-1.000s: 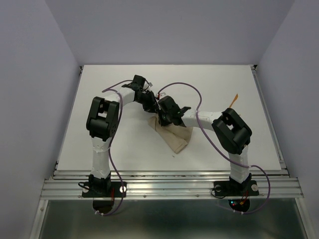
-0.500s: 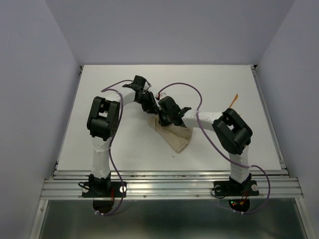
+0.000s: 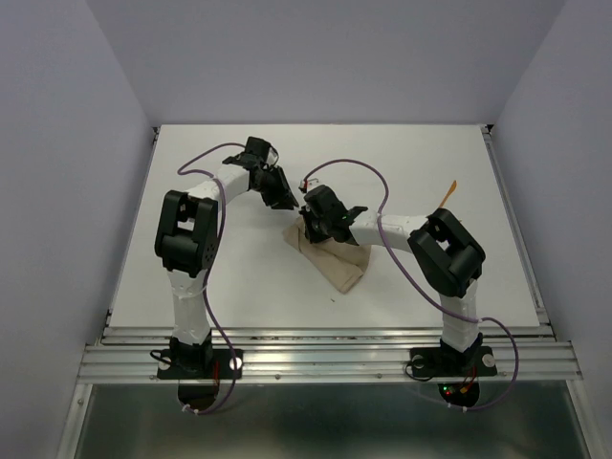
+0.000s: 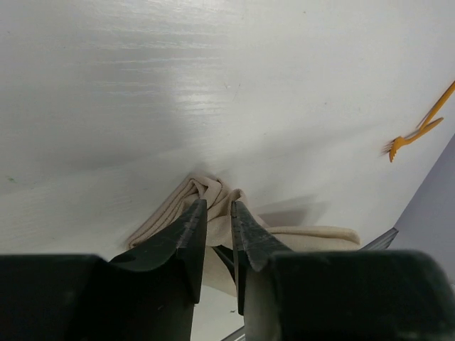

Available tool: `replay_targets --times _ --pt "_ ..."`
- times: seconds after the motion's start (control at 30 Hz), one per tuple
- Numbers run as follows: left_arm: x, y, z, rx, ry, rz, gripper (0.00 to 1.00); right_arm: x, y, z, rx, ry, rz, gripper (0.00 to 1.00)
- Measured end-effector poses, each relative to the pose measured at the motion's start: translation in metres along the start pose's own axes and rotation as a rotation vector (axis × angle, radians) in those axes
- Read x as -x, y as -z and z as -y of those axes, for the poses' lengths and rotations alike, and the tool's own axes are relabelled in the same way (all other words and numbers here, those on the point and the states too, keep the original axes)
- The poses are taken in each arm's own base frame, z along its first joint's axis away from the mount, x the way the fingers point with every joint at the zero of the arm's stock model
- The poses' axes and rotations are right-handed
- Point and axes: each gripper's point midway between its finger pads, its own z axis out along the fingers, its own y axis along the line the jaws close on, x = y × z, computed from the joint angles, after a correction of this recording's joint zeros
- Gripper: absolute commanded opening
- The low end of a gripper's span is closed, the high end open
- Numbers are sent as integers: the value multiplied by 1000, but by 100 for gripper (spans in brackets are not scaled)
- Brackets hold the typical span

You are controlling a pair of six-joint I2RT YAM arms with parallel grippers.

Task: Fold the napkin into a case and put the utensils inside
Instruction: Fold the 2/3-rectangle-folded napkin at the center of the board.

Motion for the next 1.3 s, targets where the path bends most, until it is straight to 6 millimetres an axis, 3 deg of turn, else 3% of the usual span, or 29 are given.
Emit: replay_targets --times 0.2,0.33,0.47,0.63,0.73,1.3 --pt "2 0 11 -51 6 -13 25 -1 1 1 -1 0 -1 1" --pt "4 -12 25 -104 -10 -47 22 -1 1 1 -1 0 -1 1" --pt "-14 -29 25 -115 -16 -120 19 -1 1 1 -2 1 -1 1" --pt "-31 -33 23 -119 -28 -172 13 -1 2 1 -4 1 -1 1" --pt "-41 -35 17 -120 -21 -202 1 -2 4 3 -10 1 -3 1" --pt "-68 -12 2 -147 -29 -246 0 -5 17 8 -83 56 -13 14"
